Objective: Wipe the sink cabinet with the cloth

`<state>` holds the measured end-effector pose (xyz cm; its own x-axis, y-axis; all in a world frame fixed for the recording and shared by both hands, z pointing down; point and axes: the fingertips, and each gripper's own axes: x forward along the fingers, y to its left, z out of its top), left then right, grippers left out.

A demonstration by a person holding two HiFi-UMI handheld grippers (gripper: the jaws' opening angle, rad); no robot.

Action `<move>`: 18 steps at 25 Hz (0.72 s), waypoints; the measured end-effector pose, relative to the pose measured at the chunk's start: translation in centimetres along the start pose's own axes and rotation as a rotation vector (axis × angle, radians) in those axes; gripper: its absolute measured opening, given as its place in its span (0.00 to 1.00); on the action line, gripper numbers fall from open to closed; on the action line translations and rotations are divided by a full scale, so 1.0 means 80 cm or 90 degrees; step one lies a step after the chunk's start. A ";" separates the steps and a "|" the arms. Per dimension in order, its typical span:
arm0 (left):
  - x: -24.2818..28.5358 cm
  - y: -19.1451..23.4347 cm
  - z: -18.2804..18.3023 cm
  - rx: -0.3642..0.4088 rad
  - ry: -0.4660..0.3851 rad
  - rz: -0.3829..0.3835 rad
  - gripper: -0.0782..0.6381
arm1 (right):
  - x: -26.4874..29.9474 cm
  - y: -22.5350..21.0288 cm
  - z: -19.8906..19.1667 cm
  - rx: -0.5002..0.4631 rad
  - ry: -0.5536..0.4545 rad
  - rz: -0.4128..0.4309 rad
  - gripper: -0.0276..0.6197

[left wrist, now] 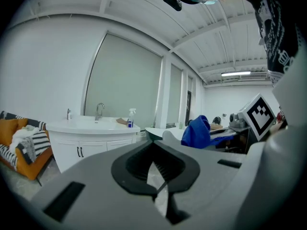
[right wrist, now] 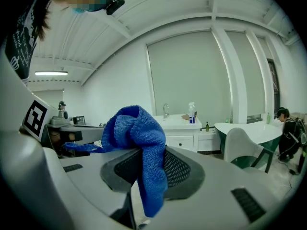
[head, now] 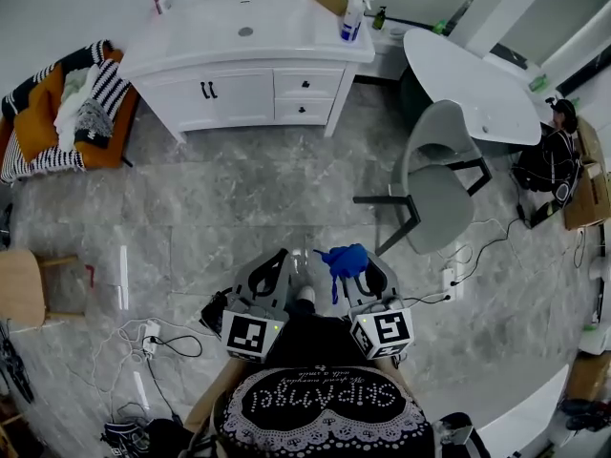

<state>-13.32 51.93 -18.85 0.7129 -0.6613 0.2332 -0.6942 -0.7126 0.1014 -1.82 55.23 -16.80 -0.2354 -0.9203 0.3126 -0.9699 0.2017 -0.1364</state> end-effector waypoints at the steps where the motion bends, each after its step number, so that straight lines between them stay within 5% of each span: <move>1: 0.004 0.010 0.003 0.003 0.003 -0.002 0.11 | 0.008 0.001 0.005 0.003 0.000 -0.007 0.22; 18: 0.029 0.141 0.035 0.008 -0.012 0.003 0.11 | 0.115 0.026 0.051 0.005 -0.031 -0.044 0.22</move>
<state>-19.24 41.67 -19.87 0.7110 -0.6692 0.2160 -0.6968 -0.7118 0.0885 -5.76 45.80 -18.03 -0.1636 -0.9472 0.2757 -0.9833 0.1341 -0.1230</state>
